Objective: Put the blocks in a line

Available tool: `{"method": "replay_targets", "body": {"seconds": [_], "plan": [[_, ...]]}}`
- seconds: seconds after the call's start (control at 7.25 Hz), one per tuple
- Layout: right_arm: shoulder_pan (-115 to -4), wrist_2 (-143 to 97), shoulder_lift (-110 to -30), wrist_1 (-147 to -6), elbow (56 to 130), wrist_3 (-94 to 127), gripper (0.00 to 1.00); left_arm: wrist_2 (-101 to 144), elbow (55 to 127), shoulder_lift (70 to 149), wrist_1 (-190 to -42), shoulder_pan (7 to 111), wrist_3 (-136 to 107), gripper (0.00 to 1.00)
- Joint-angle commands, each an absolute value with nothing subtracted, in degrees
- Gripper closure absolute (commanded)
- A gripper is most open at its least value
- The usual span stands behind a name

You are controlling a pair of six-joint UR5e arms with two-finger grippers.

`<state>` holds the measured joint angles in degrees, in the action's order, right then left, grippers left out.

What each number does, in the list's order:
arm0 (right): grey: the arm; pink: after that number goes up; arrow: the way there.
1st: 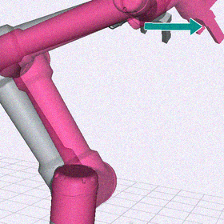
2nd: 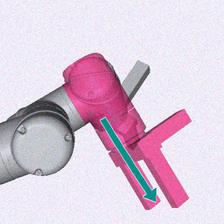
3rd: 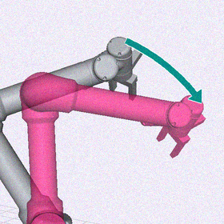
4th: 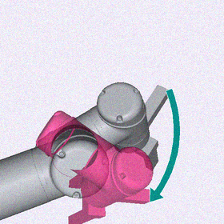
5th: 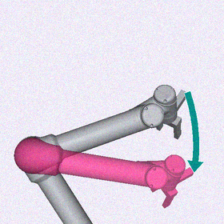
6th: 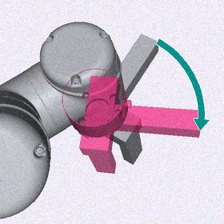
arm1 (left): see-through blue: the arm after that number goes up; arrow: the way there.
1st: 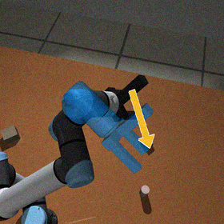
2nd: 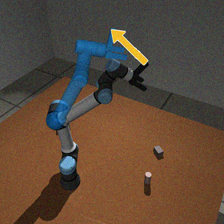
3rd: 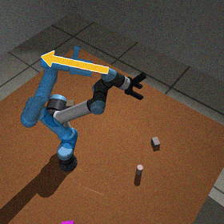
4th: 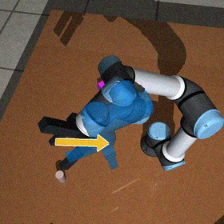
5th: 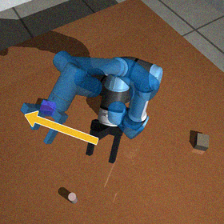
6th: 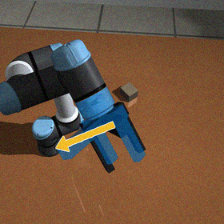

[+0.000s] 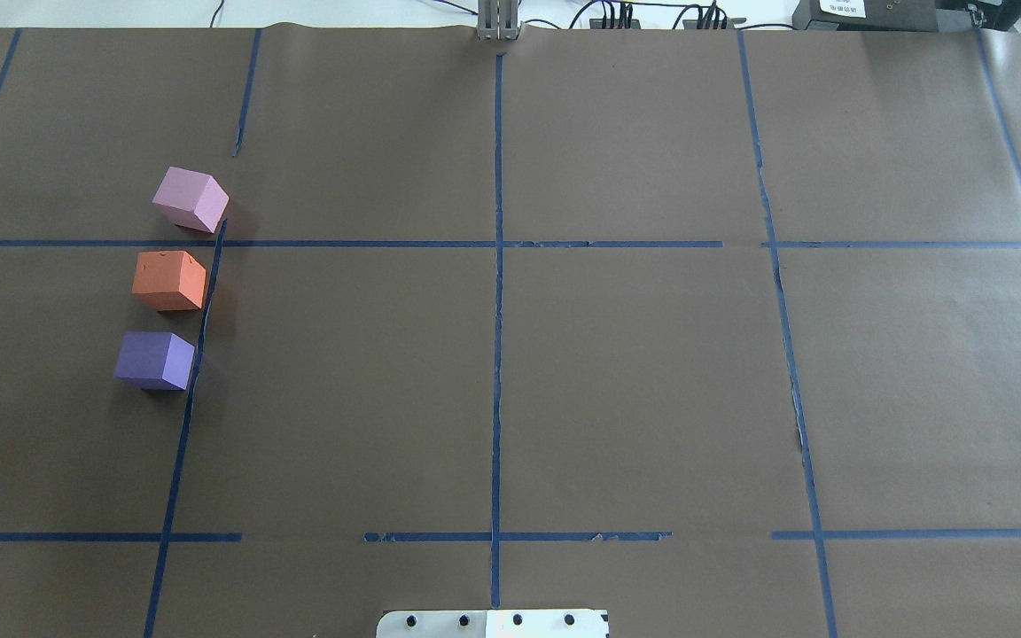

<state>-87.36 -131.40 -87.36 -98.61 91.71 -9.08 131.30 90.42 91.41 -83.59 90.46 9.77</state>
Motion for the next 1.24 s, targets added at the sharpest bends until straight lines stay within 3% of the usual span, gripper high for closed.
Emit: {"method": "replay_targets", "body": {"seconds": [0.0, 1.1], "plan": [[-87.4, -131.4, -87.4, -98.6, 91.7, -9.1, 0.00, 131.2, 91.2, 90.9, -83.6, 90.4, 10.1, 0.00], [-87.4, -131.4, -87.4, -98.6, 91.7, -9.1, 0.00, 131.2, 92.7, 89.5, -83.6, 90.8, 10.5, 0.00]]}}
